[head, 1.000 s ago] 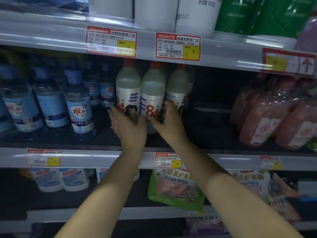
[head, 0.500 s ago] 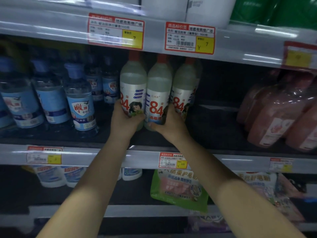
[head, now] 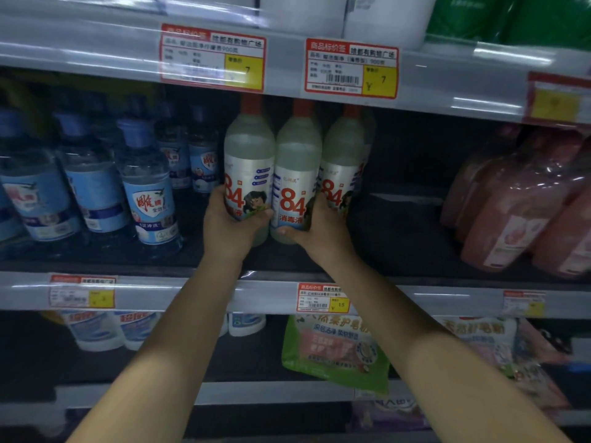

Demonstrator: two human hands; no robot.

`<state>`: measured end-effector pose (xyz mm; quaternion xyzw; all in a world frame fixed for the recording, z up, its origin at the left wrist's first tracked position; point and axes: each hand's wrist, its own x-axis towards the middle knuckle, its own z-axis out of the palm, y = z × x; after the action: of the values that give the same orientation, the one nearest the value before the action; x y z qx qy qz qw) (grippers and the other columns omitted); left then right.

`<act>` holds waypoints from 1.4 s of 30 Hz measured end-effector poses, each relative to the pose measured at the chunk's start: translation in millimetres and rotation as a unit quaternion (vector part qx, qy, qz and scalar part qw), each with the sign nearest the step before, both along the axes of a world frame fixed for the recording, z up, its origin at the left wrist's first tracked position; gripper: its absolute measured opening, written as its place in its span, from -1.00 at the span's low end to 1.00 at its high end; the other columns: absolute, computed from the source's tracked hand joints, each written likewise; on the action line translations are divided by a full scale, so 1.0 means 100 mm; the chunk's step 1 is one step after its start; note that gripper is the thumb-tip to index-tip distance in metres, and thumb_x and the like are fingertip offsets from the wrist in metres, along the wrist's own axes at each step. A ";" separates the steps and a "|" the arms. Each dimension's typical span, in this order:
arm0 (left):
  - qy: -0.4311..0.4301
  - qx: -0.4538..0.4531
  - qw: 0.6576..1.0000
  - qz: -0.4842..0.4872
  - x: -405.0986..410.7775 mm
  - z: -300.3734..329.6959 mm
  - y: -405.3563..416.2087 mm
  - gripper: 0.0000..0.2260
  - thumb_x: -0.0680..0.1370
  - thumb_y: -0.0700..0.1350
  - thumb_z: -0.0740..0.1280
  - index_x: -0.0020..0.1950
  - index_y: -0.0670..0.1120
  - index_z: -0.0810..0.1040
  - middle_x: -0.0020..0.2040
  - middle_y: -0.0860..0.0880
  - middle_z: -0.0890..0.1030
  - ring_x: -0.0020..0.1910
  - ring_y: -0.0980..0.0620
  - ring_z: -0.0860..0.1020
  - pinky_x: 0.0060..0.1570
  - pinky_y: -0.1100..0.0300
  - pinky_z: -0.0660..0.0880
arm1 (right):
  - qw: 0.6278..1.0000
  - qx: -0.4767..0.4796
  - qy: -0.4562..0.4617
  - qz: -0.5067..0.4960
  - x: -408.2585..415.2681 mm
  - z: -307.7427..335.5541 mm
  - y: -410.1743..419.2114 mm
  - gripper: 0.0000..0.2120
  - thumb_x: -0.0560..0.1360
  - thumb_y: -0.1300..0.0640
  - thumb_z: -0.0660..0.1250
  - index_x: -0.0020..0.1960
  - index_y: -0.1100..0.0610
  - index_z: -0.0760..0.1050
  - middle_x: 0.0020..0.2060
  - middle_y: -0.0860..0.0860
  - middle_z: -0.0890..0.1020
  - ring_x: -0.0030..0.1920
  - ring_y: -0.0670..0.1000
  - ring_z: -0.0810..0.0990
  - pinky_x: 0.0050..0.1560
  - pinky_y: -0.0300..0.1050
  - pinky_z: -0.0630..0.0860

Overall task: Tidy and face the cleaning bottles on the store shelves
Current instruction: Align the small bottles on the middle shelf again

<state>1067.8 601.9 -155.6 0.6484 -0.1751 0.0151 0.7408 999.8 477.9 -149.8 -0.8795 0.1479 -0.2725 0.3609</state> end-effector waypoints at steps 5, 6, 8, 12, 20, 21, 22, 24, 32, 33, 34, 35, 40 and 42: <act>0.002 0.002 1.000 -0.013 0.01 0.01 0.00 -0.47 0.32 -0.27 0.51 0.19 -0.01 0.36 0.16 -0.06 0.55 0.12 0.02 0.54 0.10 0.08 0.50 | 1.000 0.012 -0.011 0.000 0.01 -0.02 -0.02 -0.36 0.29 0.10 0.54 0.27 0.15 0.33 0.22 0.05 0.55 0.23 0.01 0.52 0.19 -0.13 0.46; 0.005 0.005 1.000 -0.015 0.01 0.01 0.00 -0.45 0.31 -0.27 0.51 0.19 -0.01 0.35 0.18 -0.07 0.54 0.12 0.03 0.53 0.11 0.08 0.49 | 1.000 0.016 -0.015 0.003 0.01 -0.02 -0.02 -0.35 0.28 0.10 0.55 0.27 0.15 0.33 0.21 0.04 0.55 0.22 0.00 0.52 0.16 -0.17 0.45; 0.006 0.019 1.000 -0.013 0.02 0.01 -0.01 -0.40 0.30 -0.28 0.52 0.24 -0.04 0.33 0.20 -0.07 0.51 0.13 0.03 0.52 0.12 0.09 0.48 | 1.000 0.019 -0.018 0.011 0.02 -0.03 -0.01 -0.35 0.28 0.09 0.55 0.28 0.16 0.34 0.21 0.04 0.55 0.22 -0.01 0.53 0.12 -0.22 0.43; 0.007 0.033 0.999 -0.019 -0.01 0.03 -0.03 -0.37 0.30 -0.29 0.52 0.28 -0.09 0.32 0.15 -0.02 0.51 0.09 0.07 0.50 0.08 0.15 0.45 | 1.000 0.011 -0.015 0.010 0.03 -0.03 -0.02 -0.37 0.32 0.04 0.52 0.30 0.16 0.36 0.23 0.05 0.55 0.24 0.01 0.52 0.19 -0.14 0.45; -0.001 0.021 1.000 -0.015 -0.02 0.03 -0.02 -0.47 0.34 -0.29 0.49 0.23 -0.12 0.35 0.08 0.00 0.52 -0.04 0.17 0.50 -0.14 0.38 0.42 | 1.000 -0.003 -0.010 -0.008 0.03 -0.04 -0.04 -0.37 0.32 0.03 0.52 0.29 0.17 0.37 0.23 0.07 0.55 0.24 0.04 0.51 0.24 0.00 0.47; -0.003 0.023 1.000 -0.017 -0.02 0.03 -0.02 -0.48 0.35 -0.29 0.49 0.23 -0.12 0.35 0.08 0.00 0.51 -0.06 0.20 0.49 -0.16 0.40 0.41 | 1.000 0.000 -0.012 -0.007 0.03 -0.04 -0.05 -0.37 0.32 0.03 0.52 0.29 0.16 0.37 0.23 0.06 0.55 0.24 0.03 0.51 0.24 -0.01 0.48; -0.004 0.025 0.999 -0.020 -0.02 0.03 -0.02 -0.47 0.35 -0.29 0.49 0.23 -0.12 0.35 0.08 0.01 0.51 -0.06 0.22 0.49 -0.17 0.41 0.40 | 1.000 0.004 -0.015 -0.005 0.03 -0.05 -0.05 -0.36 0.31 0.03 0.53 0.29 0.15 0.37 0.23 0.05 0.55 0.24 0.02 0.51 0.23 -0.03 0.48; -0.006 0.030 0.999 -0.025 -0.02 0.03 -0.02 -0.45 0.34 -0.29 0.49 0.25 -0.12 0.34 0.09 0.00 0.52 -0.05 0.21 0.49 -0.16 0.40 0.41 | 1.000 0.011 -0.019 0.000 0.03 -0.06 -0.04 -0.34 0.30 0.02 0.53 0.30 0.15 0.36 0.22 0.04 0.55 0.24 0.01 0.52 0.23 -0.02 0.48; -0.002 0.041 0.999 -0.012 -0.01 0.01 -0.03 -0.38 0.31 -0.27 0.51 0.29 -0.12 0.31 0.12 0.00 0.49 0.07 0.09 0.49 0.00 0.23 0.42 | 1.000 0.011 -0.023 0.005 0.05 -0.08 -0.06 -0.33 0.30 0.00 0.53 0.30 0.15 0.35 0.22 0.04 0.55 0.24 0.01 0.52 0.23 0.02 0.49; -0.002 0.042 0.999 -0.011 0.00 0.01 -0.03 -0.38 0.31 -0.27 0.51 0.29 -0.12 0.31 0.12 0.00 0.49 0.08 0.09 0.49 0.01 0.22 0.42 | 1.000 0.009 -0.023 0.004 0.06 -0.09 -0.06 -0.34 0.30 0.00 0.53 0.30 0.14 0.35 0.22 0.04 0.55 0.24 0.00 0.52 0.23 0.02 0.49; -0.003 0.041 0.999 -0.010 0.00 0.01 -0.04 -0.37 0.31 -0.27 0.51 0.29 -0.12 0.30 0.13 0.00 0.49 0.08 0.09 0.48 0.02 0.21 0.42 | 1.000 0.007 -0.023 0.004 0.06 -0.09 -0.06 -0.34 0.30 0.00 0.52 0.30 0.14 0.35 0.22 0.04 0.55 0.24 0.00 0.52 0.23 0.01 0.49; -0.003 0.040 0.999 -0.010 0.00 0.01 -0.04 -0.37 0.31 -0.27 0.51 0.30 -0.12 0.30 0.13 0.00 0.49 0.08 0.09 0.49 0.02 0.21 0.42 | 1.000 0.007 -0.024 0.004 0.06 -0.09 -0.06 -0.34 0.30 0.00 0.52 0.30 0.14 0.35 0.22 0.04 0.55 0.24 0.00 0.52 0.23 0.00 0.49; -0.005 0.032 0.999 -0.013 0.01 -0.01 -0.05 -0.38 0.32 -0.24 0.51 0.29 -0.11 0.30 0.14 -0.01 0.49 0.07 0.10 0.49 -0.05 0.27 0.43 | 1.000 0.009 -0.027 0.008 0.06 -0.09 -0.06 -0.34 0.31 0.01 0.52 0.31 0.15 0.34 0.23 0.05 0.55 0.25 0.01 0.51 0.23 -0.03 0.48; -0.006 0.030 0.999 -0.014 0.04 -0.03 -0.05 -0.40 0.32 -0.23 0.51 0.26 -0.09 0.31 0.18 -0.05 0.50 0.09 0.07 0.50 0.00 0.21 0.44 | 1.000 0.011 -0.028 0.009 0.05 -0.09 -0.06 -0.34 0.31 0.01 0.52 0.31 0.15 0.34 0.23 0.04 0.55 0.24 0.01 0.51 0.22 -0.10 0.46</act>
<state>1072.2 597.1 -158.4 0.6674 -0.1888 0.0039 0.7204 1005.2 471.6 -158.7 -0.8691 0.1324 -0.2918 0.3767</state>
